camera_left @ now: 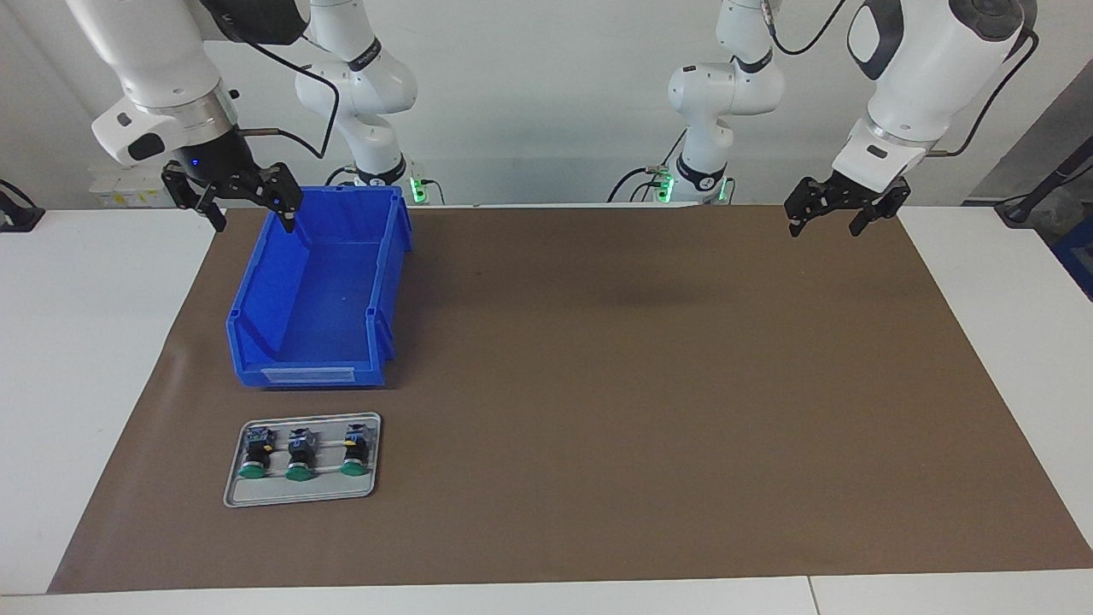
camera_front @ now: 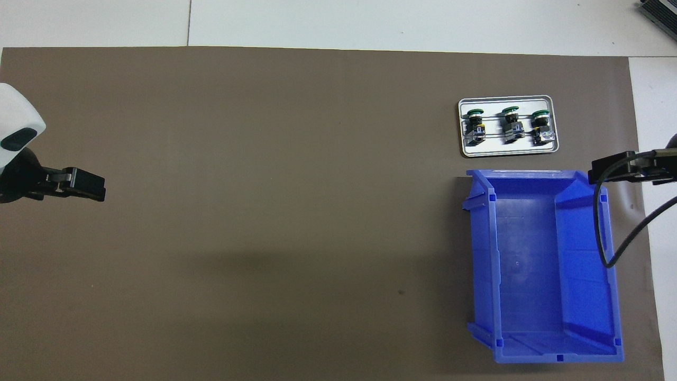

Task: Place and press button with both arms
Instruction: 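Reach the right gripper to the metal tray of green buttons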

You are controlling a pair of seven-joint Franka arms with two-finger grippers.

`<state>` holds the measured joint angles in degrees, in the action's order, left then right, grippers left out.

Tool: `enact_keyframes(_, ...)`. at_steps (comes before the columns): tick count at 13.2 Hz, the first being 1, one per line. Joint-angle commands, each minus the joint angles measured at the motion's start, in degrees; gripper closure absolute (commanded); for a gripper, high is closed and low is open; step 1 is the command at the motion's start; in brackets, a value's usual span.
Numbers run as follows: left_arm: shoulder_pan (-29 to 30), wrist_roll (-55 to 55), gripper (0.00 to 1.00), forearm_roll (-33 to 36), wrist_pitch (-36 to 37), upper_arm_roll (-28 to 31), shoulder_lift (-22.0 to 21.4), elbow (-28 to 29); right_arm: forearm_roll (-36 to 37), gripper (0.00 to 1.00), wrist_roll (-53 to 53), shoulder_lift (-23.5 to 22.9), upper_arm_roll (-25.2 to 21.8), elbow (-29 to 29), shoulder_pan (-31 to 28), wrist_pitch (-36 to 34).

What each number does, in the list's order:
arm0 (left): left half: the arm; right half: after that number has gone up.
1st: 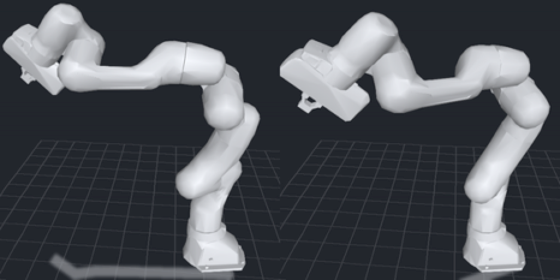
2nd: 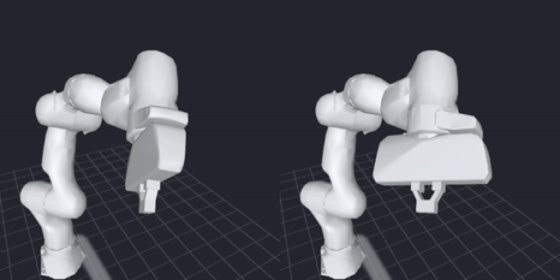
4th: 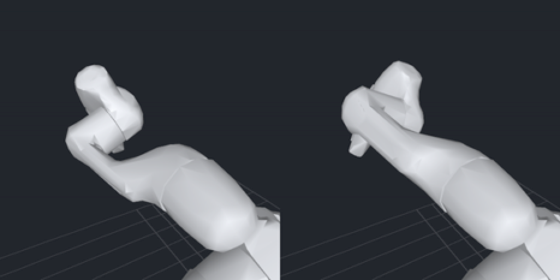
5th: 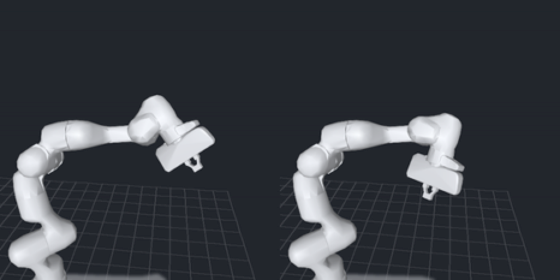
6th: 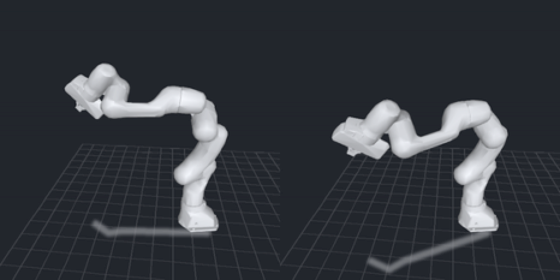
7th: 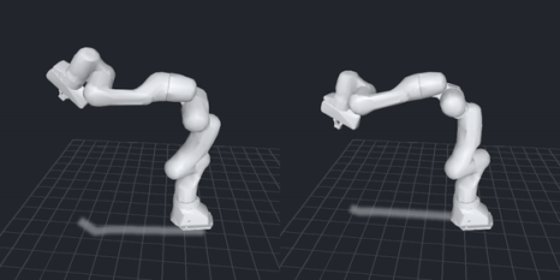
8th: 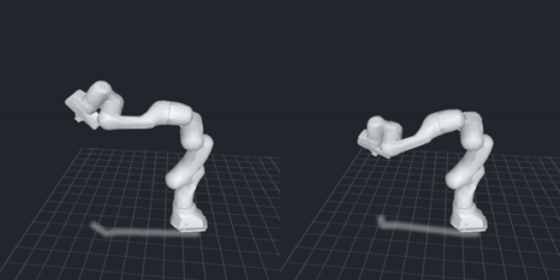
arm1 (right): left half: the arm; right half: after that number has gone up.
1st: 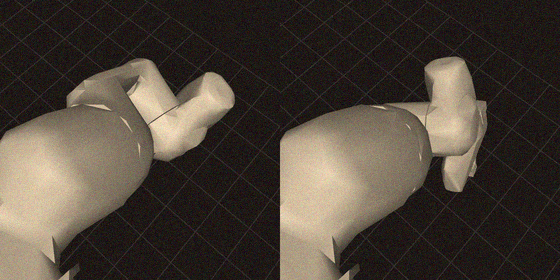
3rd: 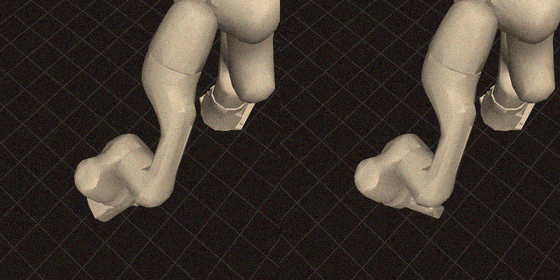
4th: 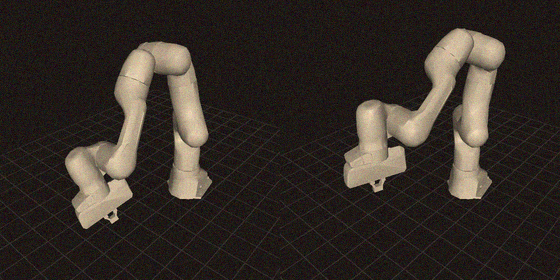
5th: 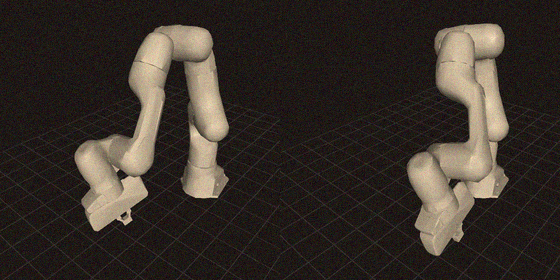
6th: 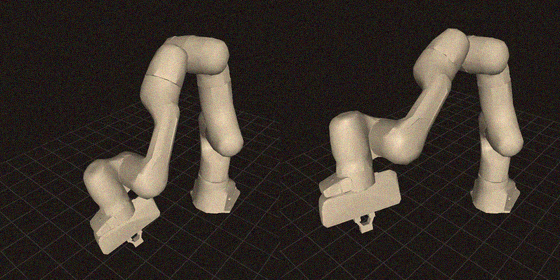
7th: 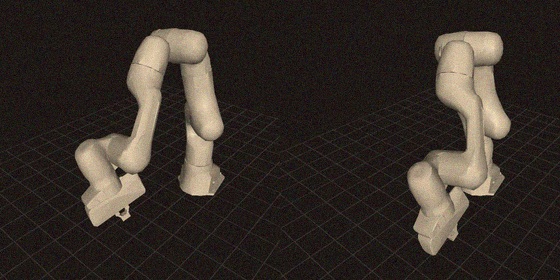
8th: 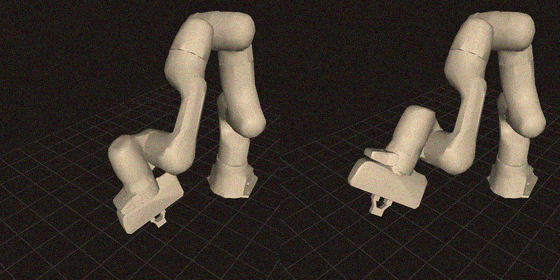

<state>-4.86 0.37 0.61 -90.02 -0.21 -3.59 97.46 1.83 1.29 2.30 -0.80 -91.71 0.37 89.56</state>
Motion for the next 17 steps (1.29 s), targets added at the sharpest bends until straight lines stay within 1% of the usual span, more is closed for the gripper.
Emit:
enact_keyframes(1,-0.42,-0.37,0.0,0.88,0.11,0.47,-1.33,1.41,-0.51,0.0,-1.38,1.13,0.1,-1.02,-0.28,-0.88)
enact_keyframes(7,-0.42,-0.37,0.0,0.97,0.19,0.47,-1.33,1.41,-0.51,0.0,-1.55,1.3,0.1,-1.63,-0.72,-0.27)
enact_keyframes(8,-0.42,-0.37,0.0,0.88,0.19,0.47,-1.33,1.41,-0.42,0.0,-1.38,0.95,0.1,-0.94,-0.72,-0.01)
enact_keyframes(9,-0.42,-0.37,0.0,0.88,0.19,0.47,-1.33,1.41,0.19,0.0,-1.38,0.43,0.1,0.11,-0.81,1.48)
enact_keyframes(10,-0.42,-0.37,0.0,0.88,0.19,0.47,-1.33,1.41,0.28,0.0,-1.38,0.07,0.1,-0.05,-1.07,2.71)
enact_keyframes(11,-0.42,-0.37,0.0,0.88,0.19,0.47,-1.33,1.41,0.28,0.0,-1.38,-1.15,0.1,-0.14,-1.25,4.46)
enact_keyframes(12,-0.42,-0.37,0.0,0.97,0.19,0.47,-1.33,1.41,0.28,0.0,-1.38,-2.81,0.01,-0.49,-1.16,7.87)
enact_keyframes(13,-0.42,-0.37,0.0,0.88,0.19,0.47,-1.33,1.41,0.02,0.0,-1.38,-5.09,0.01,0.2,-1.25,9.73)
enact_keyframes(14,-0.42,-0.37,0.0,0.88,0.19,0.47,-1.33,1.41,-0.51,0.0,-1.47,-7.64,0.01,1.08,-1.42,10.97)
enact_keyframes(17,-0.42,-0.37,0.0,0.88,0.19,0.47,-1.33,1.41,-0.42,0.0,-1.91,-16.51,0.1,1.88,-2.13,21.5)
